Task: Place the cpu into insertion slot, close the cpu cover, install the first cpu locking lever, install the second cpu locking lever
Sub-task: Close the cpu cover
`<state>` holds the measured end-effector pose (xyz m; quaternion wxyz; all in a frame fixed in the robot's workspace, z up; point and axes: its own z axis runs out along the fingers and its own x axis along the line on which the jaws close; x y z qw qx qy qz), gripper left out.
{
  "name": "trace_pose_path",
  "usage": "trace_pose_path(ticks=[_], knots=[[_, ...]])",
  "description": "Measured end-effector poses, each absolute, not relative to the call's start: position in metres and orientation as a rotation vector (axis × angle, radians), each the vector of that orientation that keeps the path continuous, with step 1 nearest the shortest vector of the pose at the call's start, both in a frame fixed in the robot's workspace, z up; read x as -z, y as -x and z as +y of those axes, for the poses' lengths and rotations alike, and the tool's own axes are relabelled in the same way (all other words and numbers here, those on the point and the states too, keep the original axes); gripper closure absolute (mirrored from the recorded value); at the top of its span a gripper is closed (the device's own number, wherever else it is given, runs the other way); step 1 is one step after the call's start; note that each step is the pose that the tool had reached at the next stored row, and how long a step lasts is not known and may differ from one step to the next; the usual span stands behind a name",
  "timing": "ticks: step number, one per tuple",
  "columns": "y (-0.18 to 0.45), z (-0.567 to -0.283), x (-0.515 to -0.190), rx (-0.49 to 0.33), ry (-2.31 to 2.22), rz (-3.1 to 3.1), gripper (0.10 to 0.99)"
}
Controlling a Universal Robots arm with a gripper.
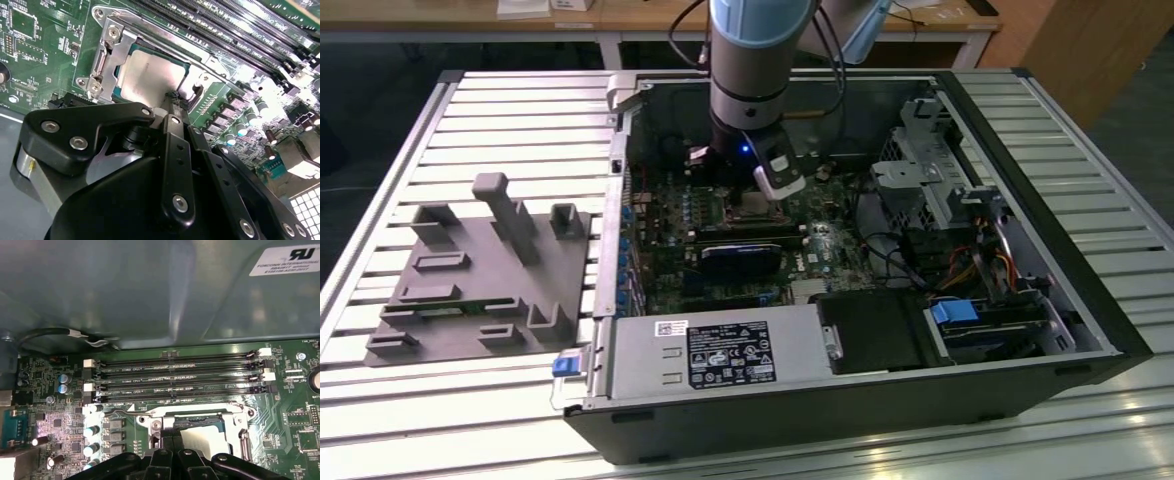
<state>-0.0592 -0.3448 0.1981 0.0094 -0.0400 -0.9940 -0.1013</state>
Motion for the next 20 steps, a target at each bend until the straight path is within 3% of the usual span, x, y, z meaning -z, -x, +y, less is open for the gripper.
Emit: trace_pose_path(ticks=[20], knots=[[0.0642,-0.3451,-0.1977,0.314,0.125,-3.104,0.98]])
